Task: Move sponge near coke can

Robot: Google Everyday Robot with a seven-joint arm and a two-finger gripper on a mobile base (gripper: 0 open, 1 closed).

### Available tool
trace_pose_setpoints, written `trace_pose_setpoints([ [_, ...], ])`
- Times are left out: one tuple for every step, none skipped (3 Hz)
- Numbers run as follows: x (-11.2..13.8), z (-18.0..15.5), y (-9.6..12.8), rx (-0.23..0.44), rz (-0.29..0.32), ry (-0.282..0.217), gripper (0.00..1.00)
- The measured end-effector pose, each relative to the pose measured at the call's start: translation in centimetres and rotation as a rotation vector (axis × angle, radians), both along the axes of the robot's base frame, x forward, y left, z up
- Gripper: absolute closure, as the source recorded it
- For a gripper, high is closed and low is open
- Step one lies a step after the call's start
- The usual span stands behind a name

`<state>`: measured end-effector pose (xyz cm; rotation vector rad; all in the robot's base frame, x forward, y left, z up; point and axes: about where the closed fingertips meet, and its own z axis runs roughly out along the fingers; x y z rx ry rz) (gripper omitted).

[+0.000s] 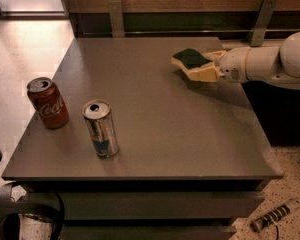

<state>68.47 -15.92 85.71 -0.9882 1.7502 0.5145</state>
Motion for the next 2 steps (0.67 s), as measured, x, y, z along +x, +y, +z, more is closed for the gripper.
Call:
trace_pose_setpoints([
  [-0.2,2.3,0.7,-0.045,0.036,-0.009,1.0],
  [-1.6,4.4,3.9,-0.106,0.182,0.012,1.0],
])
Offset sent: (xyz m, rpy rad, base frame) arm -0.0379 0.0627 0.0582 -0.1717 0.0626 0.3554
